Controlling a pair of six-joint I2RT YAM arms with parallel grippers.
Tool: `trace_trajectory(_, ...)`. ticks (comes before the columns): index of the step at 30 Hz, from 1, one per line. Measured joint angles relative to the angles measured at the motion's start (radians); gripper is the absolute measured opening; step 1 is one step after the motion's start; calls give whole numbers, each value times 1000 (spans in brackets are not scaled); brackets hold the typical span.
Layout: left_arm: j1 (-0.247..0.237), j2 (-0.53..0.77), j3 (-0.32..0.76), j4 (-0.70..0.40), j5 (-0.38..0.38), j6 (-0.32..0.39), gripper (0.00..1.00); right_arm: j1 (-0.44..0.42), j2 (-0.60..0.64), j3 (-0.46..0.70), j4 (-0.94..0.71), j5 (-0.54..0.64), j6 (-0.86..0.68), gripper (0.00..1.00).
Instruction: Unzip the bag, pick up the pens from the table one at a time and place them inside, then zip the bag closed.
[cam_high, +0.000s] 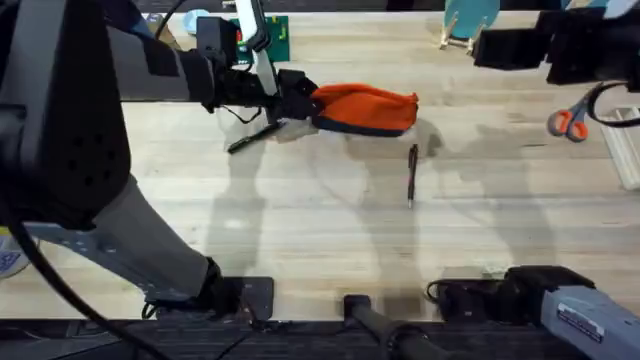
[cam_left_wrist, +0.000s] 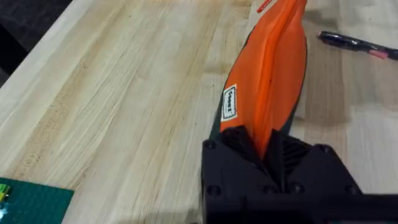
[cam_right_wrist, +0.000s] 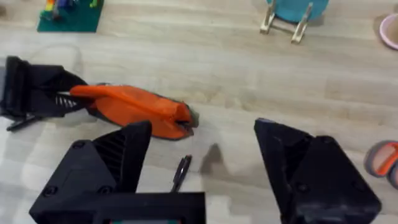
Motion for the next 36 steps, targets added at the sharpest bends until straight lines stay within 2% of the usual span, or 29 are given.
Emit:
trace_trajectory(5,0,0,0,0,0,0,41,-2,0,0,-37,-36,-31,996)
trace_trajectory(12,0,0,0,0,0,0,42,-3,0,0,-90,-174,-302,996)
trace_trajectory(15,0,0,0,0,0,0,42,-3,0,0,-90,-140,-419,996)
trace_trajectory(18,0,0,0,0,0,0,41,-3,0,0,-109,-52,-493,995)
trace_trajectory(22,0,0,0,0,0,0,41,-3,0,0,-125,10,-538,995)
trace_trajectory(26,0,0,0,0,0,0,41,-3,0,0,-118,13,-562,996)
trace_trajectory(30,0,0,0,0,0,0,41,-15,0,0,-62,-62,-610,995)
trace_trajectory(36,0,0,0,0,0,0,41,-111,43,2,-31,-295,-683,995)
